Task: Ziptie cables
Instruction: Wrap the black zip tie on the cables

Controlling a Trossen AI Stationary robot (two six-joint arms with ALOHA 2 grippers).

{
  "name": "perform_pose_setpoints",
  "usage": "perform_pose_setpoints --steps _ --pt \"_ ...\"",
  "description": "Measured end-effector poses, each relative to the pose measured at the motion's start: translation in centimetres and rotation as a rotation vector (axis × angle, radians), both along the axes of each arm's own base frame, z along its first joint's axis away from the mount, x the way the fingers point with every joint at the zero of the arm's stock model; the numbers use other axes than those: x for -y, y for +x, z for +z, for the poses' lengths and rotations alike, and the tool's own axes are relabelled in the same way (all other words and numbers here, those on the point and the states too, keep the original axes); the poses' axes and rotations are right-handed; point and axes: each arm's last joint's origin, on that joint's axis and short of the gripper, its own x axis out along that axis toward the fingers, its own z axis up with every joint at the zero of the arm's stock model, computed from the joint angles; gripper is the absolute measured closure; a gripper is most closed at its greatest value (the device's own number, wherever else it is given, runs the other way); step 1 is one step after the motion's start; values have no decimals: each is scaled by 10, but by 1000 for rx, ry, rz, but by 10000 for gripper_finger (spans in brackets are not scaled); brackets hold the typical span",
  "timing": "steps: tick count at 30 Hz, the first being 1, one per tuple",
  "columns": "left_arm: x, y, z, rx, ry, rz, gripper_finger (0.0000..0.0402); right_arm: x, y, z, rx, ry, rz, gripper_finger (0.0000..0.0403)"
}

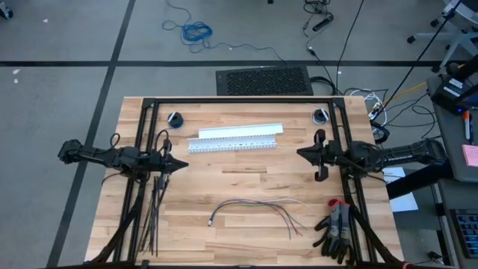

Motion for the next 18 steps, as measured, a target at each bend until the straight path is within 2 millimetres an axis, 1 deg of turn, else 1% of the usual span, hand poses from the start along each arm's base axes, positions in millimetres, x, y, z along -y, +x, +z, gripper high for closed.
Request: perform_pose_setpoints --steps 2,4,7,11,14,18 --pt "0 0 0 2 -5 0 401 2 1 -4 -42 29 -11 385" --pt "0 0 3 24 -47 0 401 4 3 -14 -143 45 -29 385" --pt "0 0 7 54 -63 -1 401 9 5 -29 -279 94 -101 385" --pt "0 -2 19 170 -81 2 401 11 6 -40 -395 86 -122 385" --pt "-2 -4 30 280 -115 33 401 11 8 -40 -399 32 -121 385" --pt "-3 -8 41 394 -143 42 401 11 10 -30 -302 -12 -126 385"
